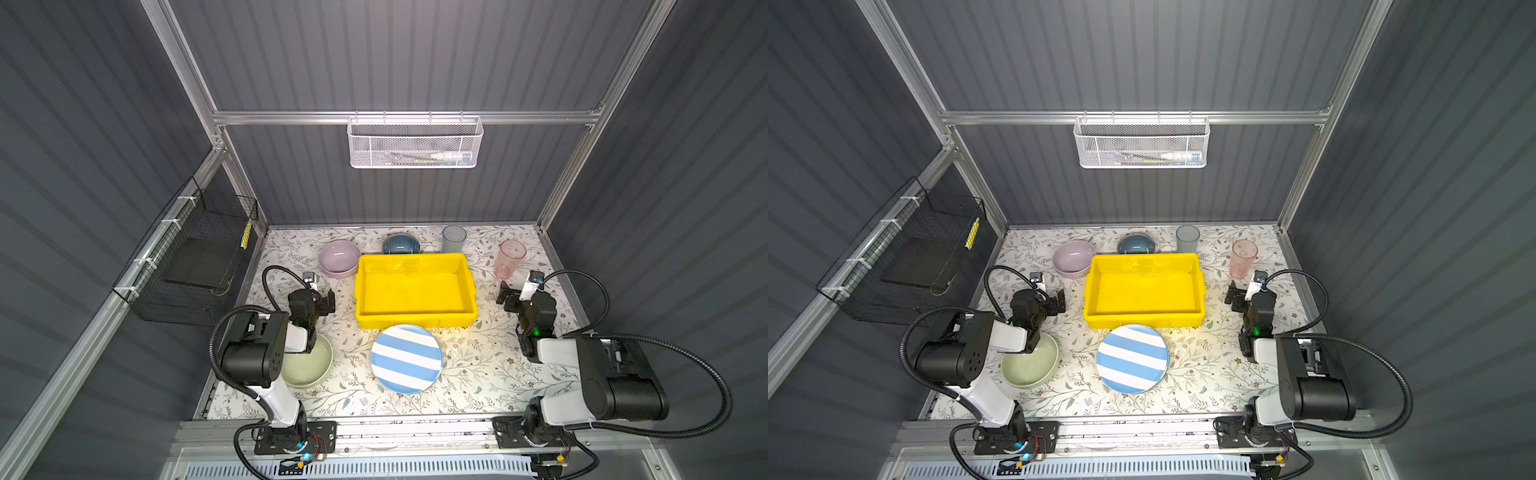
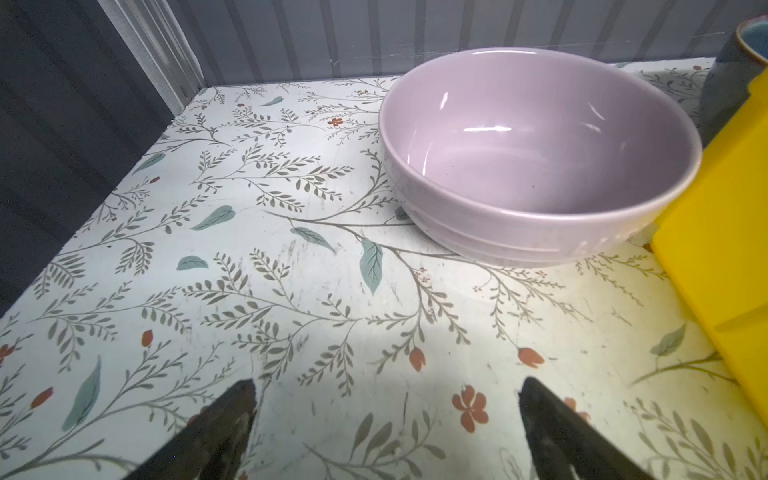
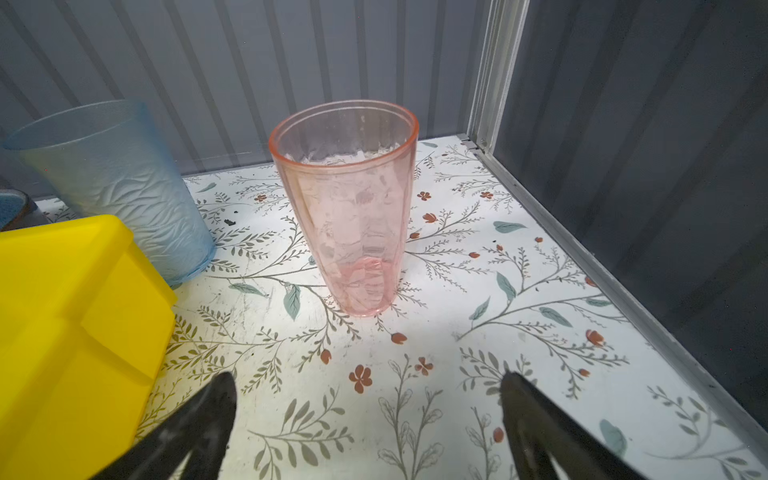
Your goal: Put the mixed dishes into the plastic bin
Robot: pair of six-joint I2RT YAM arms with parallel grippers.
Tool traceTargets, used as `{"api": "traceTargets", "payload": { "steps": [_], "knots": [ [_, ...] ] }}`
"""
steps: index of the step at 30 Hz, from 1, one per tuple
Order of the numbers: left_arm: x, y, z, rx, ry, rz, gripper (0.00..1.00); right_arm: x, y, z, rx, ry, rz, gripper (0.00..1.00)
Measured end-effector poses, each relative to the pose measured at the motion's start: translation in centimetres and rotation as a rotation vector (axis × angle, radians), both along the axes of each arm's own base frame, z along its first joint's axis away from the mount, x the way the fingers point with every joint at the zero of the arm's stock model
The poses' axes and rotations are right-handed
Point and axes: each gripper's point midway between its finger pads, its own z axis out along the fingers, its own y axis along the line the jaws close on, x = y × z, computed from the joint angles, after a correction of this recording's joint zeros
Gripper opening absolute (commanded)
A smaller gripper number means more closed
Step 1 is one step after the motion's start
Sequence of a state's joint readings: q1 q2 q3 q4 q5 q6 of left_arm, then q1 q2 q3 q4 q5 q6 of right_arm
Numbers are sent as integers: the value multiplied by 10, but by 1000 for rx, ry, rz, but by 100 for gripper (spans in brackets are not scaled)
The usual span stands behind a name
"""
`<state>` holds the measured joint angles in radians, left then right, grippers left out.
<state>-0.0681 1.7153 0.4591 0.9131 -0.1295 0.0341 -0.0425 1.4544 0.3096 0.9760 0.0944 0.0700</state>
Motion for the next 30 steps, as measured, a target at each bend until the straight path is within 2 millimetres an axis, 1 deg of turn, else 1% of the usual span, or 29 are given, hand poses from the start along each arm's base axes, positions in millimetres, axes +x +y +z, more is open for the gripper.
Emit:
{"api": "traceTargets", "payload": {
  "steps": [25,30],
  "knots": [
    [0,0,0,0,0,1,100,0,0,0,0,0,0,99],
    [0,2,0,3,1,9,100,0,-3,1,0,-4,-20,99]
  ]
}}
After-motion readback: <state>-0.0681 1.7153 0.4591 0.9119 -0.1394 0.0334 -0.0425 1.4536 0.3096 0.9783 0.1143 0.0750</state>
